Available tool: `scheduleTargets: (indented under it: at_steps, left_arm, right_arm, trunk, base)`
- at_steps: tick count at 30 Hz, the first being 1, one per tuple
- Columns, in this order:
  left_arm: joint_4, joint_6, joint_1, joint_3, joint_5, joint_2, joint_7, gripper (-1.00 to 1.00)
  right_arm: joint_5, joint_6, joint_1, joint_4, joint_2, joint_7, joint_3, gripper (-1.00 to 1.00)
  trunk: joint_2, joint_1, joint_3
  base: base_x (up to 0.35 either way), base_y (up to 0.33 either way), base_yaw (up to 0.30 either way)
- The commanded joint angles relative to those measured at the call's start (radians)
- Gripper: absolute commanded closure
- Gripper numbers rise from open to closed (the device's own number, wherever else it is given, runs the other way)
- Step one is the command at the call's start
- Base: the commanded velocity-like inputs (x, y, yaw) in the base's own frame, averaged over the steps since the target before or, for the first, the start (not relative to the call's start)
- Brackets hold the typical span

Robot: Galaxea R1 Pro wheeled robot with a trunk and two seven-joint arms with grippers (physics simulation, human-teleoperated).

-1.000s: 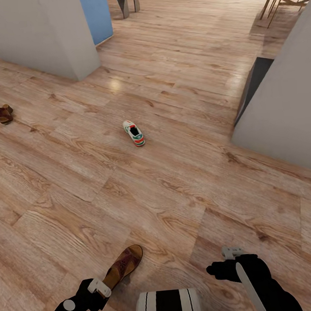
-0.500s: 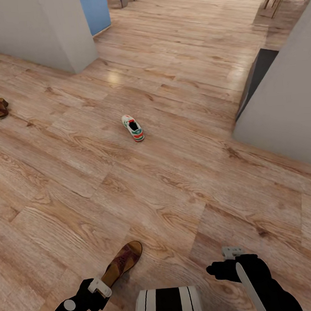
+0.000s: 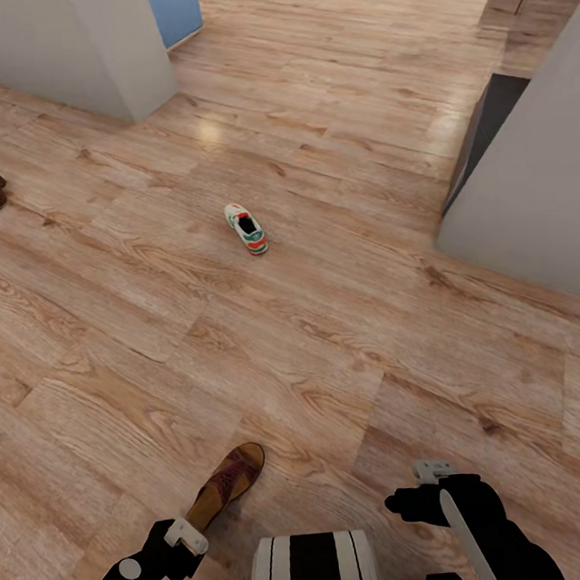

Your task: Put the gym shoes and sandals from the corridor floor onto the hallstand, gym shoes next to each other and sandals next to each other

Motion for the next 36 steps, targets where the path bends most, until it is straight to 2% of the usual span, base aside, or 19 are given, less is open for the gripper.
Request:
scheduleTargets:
  at_steps: [1,10,19,36]
  left_arm:
    - [-0.002,0.002,0.000,-0.002,-0.009,0.001,-0.002,-1.00]
    - [-0.003,0.002,0.000,-0.001,-0.009,0.001,0.000,-1.00]
    - [-0.011,0.002,0.000,-0.002,-0.009,0.001,0.001,-1.00]
    - [-0.012,0.002,0.000,-0.002,-0.009,0.000,0.002,-1.00]
  right_arm:
    - [-0.001,0.004,0.000,-0.001,0.000,0.001,0.000,-1.00]
    - [-0.001,0.004,0.000,-0.001,0.000,0.001,0.000,-1.00]
    - [-0.001,0.004,0.000,-0.001,0.000,0.001,0.000,-1.00]
    - [-0.002,0.004,0.000,-0.001,0.000,0.001,0.000,-1.00]
  trunk:
    - [0.000,0.000,-0.001]
    - [0.000,0.000,-0.001]
    - [0.000,0.000,-0.001]
    - [0.000,0.000,-0.001]
  base:
    - [0.000,0.000,0.000]
    - [0.015,0.000,0.000]
    - [0.150,0.000,0.000]
    - [0.008,0.000,0.000]
